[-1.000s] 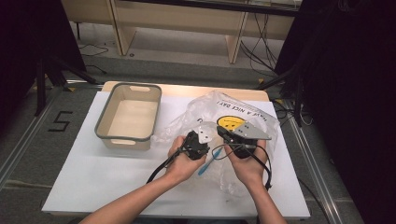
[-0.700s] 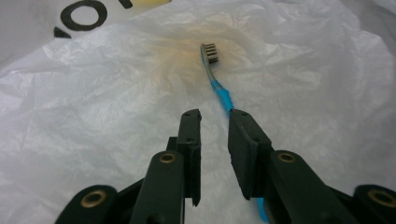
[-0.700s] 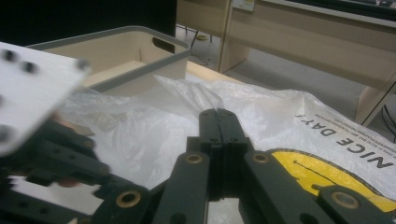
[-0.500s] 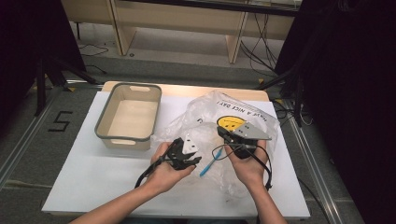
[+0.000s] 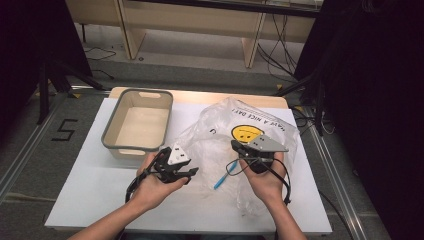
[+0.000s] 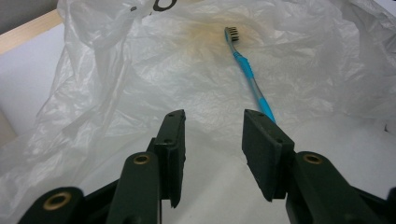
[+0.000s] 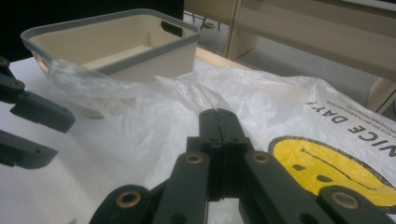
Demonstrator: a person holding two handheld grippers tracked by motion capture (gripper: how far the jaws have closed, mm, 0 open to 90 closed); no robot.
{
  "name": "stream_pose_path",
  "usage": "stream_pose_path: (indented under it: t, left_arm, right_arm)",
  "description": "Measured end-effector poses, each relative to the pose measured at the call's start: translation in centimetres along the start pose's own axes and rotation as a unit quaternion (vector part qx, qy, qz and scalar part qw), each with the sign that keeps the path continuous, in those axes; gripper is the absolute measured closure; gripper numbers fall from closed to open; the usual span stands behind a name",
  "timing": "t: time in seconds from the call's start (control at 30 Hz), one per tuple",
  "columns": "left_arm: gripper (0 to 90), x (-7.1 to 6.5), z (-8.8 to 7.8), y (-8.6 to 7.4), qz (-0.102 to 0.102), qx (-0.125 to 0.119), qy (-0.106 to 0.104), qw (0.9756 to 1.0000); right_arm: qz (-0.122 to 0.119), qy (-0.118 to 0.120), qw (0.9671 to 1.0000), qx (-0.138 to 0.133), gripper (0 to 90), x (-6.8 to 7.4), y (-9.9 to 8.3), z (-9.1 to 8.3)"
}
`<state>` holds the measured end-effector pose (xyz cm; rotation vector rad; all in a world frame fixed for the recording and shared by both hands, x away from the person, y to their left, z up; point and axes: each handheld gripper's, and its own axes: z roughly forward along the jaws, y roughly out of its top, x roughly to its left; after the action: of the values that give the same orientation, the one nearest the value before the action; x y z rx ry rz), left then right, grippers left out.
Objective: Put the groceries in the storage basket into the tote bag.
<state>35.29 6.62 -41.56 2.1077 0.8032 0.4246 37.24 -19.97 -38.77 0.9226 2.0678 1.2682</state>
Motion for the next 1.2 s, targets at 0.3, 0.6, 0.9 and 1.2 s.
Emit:
stream_pose_path:
  t: [0.3, 0.6, 0.9, 1.2]
  left_arm:
    - [56.3, 0.2, -1.1, -1.0, -0.003, 0.000, 0.001, 1.0000]
    - [52.1, 0.6, -1.7, -1.3, -0.016, -0.006, 0.006, 0.9998]
    - [46.1, 1.7, -1.2, -1.0, -0.018, -0.013, 0.033, 0.9992]
    - [38.6, 3.1, 1.4, -1.3, -0.013, 0.021, 0.045, 0.9987]
  right_arm:
    - [-0.009, 0.021, 0.9991, 0.036, 90.0, 0.2, -1.4, -0.2]
    - [-0.019, 0.060, 0.9938, 0.092, 90.0, 1.2, -3.5, 0.2]
    - [-0.026, 0.098, 0.9833, 0.151, 90.0, 1.9, -5.5, 1.2]
    - [-0.030, 0.116, 0.9747, 0.189, 90.0, 2.2, -6.9, 1.8]
